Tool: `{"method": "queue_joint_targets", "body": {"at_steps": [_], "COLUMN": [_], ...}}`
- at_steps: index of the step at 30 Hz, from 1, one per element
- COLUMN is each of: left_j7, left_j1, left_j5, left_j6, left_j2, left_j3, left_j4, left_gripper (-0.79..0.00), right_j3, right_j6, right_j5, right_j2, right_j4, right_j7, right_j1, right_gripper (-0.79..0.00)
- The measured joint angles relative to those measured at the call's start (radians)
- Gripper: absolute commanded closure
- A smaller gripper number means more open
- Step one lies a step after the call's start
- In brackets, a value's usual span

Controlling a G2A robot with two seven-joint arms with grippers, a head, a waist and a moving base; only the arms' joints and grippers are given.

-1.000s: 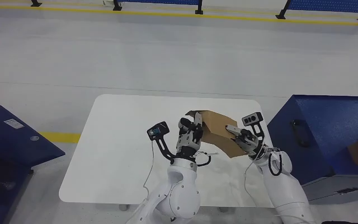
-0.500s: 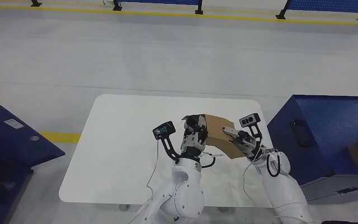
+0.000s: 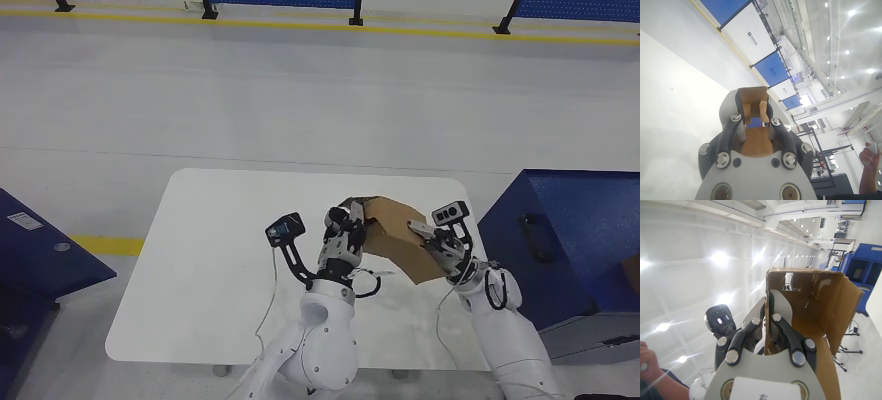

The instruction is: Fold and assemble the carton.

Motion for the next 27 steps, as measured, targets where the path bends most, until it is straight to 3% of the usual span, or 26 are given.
{"method": "queue_joint_targets", "body": {"at_steps": [7,13,15,20,27], "left_j7": [-0.008,-0.160,-0.224,-0.369,-0.398], "left_j1": [0.068,0.055,0.057,0.079,0.113], "left_j5": [0.049,0.129,0.173,0.270,0.299], "left_j6": [-0.006,-0.017,-0.025,-0.054,-0.083], "left_j2": [0.015,0.033,0.040,0.054,0.055], "left_j3": [-0.111,-0.171,-0.173,-0.149,-0.096], "left_j4": [-0.100,-0.056,-0.047,-0.047,-0.086], "left_gripper": [-0.262,-0.320,-0.280,-0.268,-0.289], "right_j3": [-0.054,-0.084,-0.088,-0.092,-0.102], "right_j6": [0.229,0.362,0.384,0.400,0.395], "right_j5": [0.041,0.026,0.027,0.031,0.025], "right_j2": [-0.004,0.000,0.001,0.005,0.008], "right_j4": [0.136,0.201,0.208,0.201,0.198], "right_j7": [0.090,0.207,0.225,0.226,0.226], "right_j1": [0.068,0.106,0.112,0.112,0.113], "right_gripper": [0.000,0.000,0.000,0.000,0.000]}}
